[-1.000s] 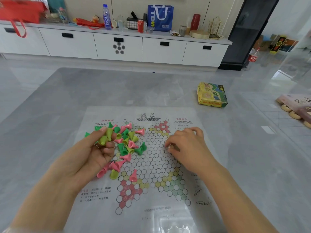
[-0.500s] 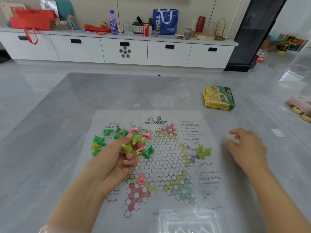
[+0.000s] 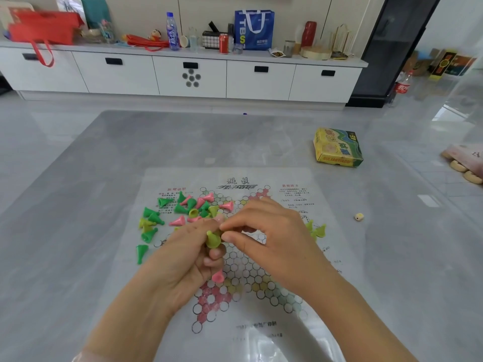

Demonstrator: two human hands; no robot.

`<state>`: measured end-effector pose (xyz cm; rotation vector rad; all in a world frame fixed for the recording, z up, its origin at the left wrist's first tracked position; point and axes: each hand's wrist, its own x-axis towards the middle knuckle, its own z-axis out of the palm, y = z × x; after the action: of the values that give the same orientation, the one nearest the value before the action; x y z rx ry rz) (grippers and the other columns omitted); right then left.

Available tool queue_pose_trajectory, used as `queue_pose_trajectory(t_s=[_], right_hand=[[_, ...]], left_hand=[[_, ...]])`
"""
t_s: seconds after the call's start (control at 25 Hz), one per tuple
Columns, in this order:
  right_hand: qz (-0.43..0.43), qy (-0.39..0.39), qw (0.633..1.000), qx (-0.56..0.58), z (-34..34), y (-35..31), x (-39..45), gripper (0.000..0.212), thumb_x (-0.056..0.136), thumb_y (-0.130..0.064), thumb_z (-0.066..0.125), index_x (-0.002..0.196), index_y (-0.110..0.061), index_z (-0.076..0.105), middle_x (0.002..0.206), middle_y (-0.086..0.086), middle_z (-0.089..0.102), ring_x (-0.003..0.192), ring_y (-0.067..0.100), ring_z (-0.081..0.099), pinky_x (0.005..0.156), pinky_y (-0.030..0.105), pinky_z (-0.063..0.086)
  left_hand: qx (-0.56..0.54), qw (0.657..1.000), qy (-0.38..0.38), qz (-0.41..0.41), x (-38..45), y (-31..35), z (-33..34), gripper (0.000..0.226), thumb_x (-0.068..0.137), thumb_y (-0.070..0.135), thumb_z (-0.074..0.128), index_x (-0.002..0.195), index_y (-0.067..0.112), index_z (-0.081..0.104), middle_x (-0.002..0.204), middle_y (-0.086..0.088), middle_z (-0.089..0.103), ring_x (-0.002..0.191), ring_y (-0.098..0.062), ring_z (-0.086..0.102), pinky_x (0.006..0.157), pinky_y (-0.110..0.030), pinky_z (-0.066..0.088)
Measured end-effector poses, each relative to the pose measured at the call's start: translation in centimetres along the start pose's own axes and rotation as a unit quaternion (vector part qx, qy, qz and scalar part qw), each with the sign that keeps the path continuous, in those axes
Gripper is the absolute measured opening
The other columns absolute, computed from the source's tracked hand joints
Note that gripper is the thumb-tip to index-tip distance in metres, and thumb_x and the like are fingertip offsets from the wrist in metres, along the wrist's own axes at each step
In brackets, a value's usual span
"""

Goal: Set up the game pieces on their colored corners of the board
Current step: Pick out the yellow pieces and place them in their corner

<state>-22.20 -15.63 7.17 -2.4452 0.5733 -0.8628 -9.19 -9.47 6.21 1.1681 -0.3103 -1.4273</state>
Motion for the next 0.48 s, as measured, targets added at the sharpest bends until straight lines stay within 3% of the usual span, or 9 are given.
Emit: queue_pose_trajectory(t_s=[0.16,0.28,0.4,0.48], right_hand=[[0.026,0.007,1.000,-0.014,0.3,0.3,0.1,0.018,0.081,-0.032,0.056,0.088,-0.021,0.068,0.078,-0.014,0.061,0.077,0.003,0.050,0.070,0.021,0.044],[0.048,0.021,0.999,0.010,-0.4,-0.2,0.4,0.016,0.079,-0.032,0.056,0.081,-0.022,0.069,0.076,-0.015,0.061,0.075,0.003,0.052,0.071,0.022,0.046],[0.206,0.115,0.968,0.084,-4.0,1.4,0.7,0.008,0.076,-0.032,0.058,0.073,-0.031,0.066,0.080,-0.014,0.062,0.075,0.000,0.056,0.074,0.019,0.049],[0.295,0.155,0.941,0.058,-5.8,3.8,0.3,0.012,0.081,-0.026,0.061,0.070,-0.032,0.064,0.088,-0.011,0.061,0.082,0.002,0.056,0.081,0.023,0.047]], left_hand=[[-0.001,1.000,0.002,0.000,0.0,0.0,0.3,0.013,0.089,0.008,0.048,0.078,0.005,0.053,0.046,0.000,0.045,0.033,-0.006,0.036,0.030,-0.012,0.027],[-0.006,1.000,0.001,-0.004,-0.1,-0.1,0.5,0.014,0.088,0.011,0.050,0.077,0.005,0.057,0.053,-0.004,0.059,0.034,-0.005,0.037,0.030,-0.013,0.030],[-0.026,0.999,0.025,-0.003,0.1,0.2,0.4,0.013,0.087,0.014,0.051,0.087,0.003,0.059,0.069,-0.009,0.065,0.037,-0.005,0.042,0.032,-0.013,0.035],[-0.059,0.997,0.048,0.008,0.5,0.4,0.0,0.014,0.087,0.015,0.052,0.084,0.003,0.058,0.069,-0.008,0.063,0.039,-0.005,0.044,0.033,-0.013,0.037]])
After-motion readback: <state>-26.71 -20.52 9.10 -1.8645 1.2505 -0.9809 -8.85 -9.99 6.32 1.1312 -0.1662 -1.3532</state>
